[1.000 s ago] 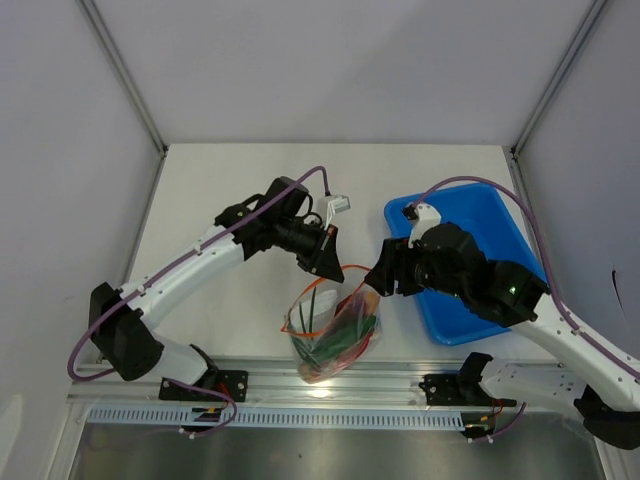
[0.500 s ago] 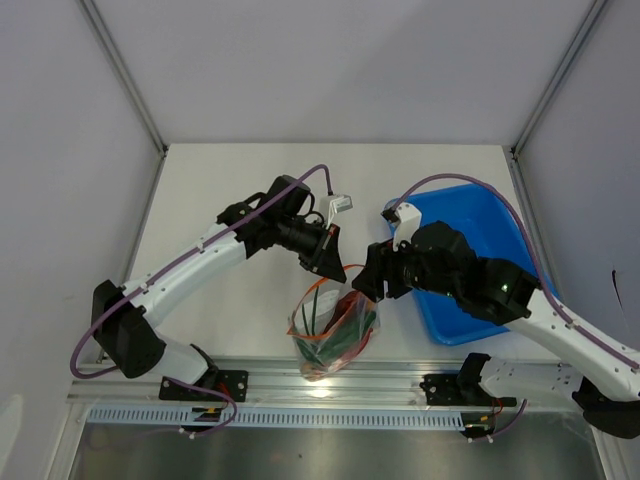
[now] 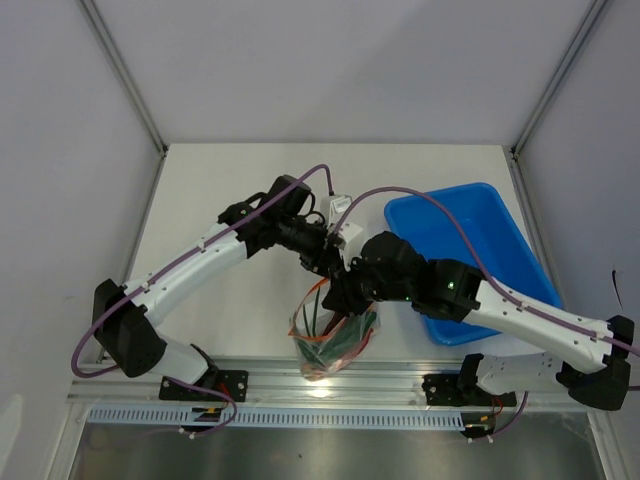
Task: Place the food in the zip-top bag and seal the zipper
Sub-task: Adjust the zipper food storage bag at the center of the board.
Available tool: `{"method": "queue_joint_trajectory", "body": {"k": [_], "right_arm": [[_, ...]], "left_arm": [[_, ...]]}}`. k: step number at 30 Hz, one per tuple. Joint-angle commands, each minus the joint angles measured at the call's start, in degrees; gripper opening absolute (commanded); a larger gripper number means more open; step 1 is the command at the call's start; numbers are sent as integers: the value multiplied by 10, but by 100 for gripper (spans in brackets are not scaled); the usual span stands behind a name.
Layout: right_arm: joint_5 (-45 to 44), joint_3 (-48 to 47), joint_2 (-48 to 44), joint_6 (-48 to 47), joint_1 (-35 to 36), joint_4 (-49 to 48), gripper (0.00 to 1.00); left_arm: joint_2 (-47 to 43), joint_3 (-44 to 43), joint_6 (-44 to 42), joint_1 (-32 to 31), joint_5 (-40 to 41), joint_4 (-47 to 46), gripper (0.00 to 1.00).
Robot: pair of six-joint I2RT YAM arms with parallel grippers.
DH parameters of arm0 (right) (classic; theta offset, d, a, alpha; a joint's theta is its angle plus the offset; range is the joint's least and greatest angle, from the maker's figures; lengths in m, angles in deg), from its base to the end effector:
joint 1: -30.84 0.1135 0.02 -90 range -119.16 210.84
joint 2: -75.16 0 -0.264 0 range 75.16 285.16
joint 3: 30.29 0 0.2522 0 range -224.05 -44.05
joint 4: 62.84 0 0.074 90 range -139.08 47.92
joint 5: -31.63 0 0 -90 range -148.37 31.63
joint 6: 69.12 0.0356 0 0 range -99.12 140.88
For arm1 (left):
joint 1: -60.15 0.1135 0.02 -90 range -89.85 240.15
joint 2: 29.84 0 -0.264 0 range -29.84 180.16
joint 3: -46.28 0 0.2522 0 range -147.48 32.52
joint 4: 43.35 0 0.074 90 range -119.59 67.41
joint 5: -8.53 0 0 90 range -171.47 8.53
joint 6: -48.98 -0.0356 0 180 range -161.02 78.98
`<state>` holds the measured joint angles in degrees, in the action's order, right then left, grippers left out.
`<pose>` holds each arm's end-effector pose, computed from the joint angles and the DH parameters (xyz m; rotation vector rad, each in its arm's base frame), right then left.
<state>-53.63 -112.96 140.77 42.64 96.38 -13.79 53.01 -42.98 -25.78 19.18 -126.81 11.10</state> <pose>0.0987 0.2242 0.3699 -0.9027 2.1057 0.9451 0.2129 -0.2184 0.3300 0.9527 2.3621 -1.3809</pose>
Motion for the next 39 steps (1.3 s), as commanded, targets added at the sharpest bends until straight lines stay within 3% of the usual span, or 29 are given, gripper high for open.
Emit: {"method": "queue_joint_trajectory", "body": {"k": [1, 15, 22, 36, 39], "right_arm": [[21, -10, 17, -16, 3, -28, 22], [-34, 11, 80, -8, 34, -68, 0], [-146, 35, 114, 30, 64, -39, 0], [-162, 116, 103, 115, 114, -54, 0], [-159, 87, 95, 101, 129, -65, 13]], "left_arm": [[-2, -4, 17, -2, -24, -34, 0], [5, 5, 47, -1, -43, -68, 1], [6, 9, 46, -1, -32, -67, 1], [3, 40, 92, 13, 30, -95, 1], [4, 39, 95, 13, 29, -100, 1]]}}
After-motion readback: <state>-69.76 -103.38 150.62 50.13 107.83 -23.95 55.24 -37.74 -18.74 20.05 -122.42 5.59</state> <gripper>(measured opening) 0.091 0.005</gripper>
